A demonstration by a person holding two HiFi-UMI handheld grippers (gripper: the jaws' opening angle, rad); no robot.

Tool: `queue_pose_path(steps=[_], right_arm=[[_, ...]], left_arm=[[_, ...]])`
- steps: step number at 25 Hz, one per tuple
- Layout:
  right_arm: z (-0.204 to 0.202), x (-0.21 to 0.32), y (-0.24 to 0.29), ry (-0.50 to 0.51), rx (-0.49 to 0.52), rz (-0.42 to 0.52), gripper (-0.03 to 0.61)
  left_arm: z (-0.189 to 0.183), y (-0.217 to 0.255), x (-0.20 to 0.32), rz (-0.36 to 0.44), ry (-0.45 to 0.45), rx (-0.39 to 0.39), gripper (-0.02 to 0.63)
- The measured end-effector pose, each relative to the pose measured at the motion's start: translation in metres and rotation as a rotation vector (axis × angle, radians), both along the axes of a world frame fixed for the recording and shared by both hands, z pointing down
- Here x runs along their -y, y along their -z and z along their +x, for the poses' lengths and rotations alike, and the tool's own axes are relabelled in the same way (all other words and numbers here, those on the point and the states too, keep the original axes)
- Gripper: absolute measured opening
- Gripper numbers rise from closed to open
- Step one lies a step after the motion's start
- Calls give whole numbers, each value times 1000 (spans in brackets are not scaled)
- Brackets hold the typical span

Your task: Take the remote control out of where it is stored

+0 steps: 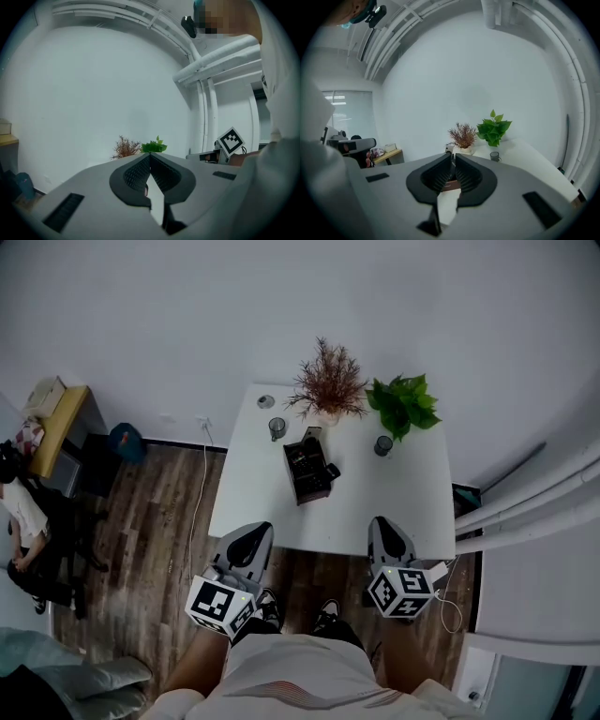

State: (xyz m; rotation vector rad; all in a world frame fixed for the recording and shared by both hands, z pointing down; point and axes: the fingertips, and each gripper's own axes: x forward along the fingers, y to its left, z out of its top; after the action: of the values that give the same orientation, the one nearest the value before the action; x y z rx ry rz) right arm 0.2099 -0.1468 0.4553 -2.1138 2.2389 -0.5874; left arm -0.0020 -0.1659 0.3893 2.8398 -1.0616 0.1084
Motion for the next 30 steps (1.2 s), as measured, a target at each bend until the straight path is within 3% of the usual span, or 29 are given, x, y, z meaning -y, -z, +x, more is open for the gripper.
queue_pose_path(steps=[4, 7, 13, 19, 30], right_arm=[[-15, 36, -17, -79, 23, -53, 22], [-30, 65, -35, -113, 76, -99, 138], [-42, 116, -81, -256, 129, -181, 212], [-40, 147, -120, -439, 165, -264, 225], [-31, 169, -139, -612, 178, -307, 212]], left_arm=[[-22, -3, 21, -4, -12, -13, 8], [-40, -11, 33, -24, -9, -14, 8], [-70, -29, 52, -62, -15, -12, 8], [-92, -46, 61, -99, -10, -2, 8], [-111, -60, 63, -133, -3, 3, 8]])
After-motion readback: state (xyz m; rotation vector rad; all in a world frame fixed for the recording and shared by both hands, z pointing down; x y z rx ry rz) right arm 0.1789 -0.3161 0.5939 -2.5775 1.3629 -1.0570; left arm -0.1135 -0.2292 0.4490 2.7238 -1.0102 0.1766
